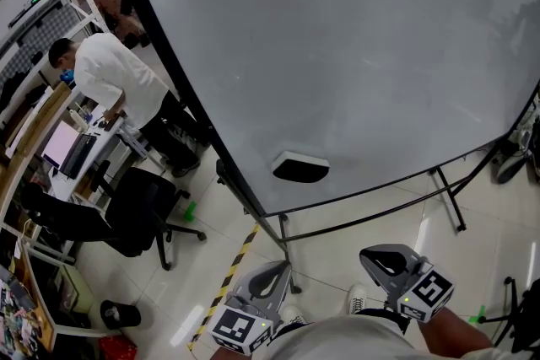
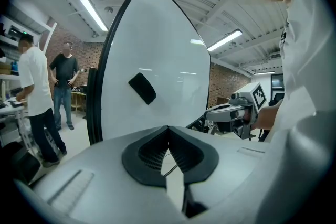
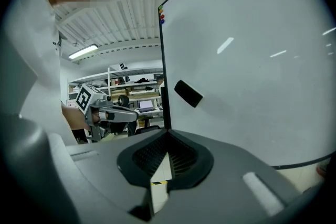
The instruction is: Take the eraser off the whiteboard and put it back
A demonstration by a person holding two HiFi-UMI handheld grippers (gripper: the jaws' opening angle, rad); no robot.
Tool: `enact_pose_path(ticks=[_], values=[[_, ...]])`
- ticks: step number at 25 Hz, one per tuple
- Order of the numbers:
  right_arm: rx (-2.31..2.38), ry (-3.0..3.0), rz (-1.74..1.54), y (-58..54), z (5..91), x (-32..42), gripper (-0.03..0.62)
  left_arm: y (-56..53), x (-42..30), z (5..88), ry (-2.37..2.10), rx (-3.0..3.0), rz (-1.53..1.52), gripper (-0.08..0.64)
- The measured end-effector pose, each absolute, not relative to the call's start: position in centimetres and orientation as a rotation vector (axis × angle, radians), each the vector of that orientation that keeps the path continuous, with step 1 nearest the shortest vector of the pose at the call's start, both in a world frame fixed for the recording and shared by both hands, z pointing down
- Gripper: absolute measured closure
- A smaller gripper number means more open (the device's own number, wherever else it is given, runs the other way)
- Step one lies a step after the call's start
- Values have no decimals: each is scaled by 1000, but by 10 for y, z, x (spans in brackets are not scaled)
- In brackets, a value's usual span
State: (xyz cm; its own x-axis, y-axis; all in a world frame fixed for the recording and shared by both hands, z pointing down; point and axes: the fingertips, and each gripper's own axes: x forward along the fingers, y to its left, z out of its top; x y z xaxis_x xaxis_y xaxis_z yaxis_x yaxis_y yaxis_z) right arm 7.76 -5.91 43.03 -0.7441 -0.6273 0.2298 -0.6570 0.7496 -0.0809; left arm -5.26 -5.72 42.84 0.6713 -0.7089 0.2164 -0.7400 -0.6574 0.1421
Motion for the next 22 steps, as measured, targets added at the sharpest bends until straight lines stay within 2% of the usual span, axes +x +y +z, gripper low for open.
enact_pose_path(ticks=[15,22], values=[[1250,-2714,307,-28,431,61,591,-41,-60,437,-971,2761,245,543],[1123,-2768,268,-25,425,65,591,-32,-50,435,-1073,2714,217,543]])
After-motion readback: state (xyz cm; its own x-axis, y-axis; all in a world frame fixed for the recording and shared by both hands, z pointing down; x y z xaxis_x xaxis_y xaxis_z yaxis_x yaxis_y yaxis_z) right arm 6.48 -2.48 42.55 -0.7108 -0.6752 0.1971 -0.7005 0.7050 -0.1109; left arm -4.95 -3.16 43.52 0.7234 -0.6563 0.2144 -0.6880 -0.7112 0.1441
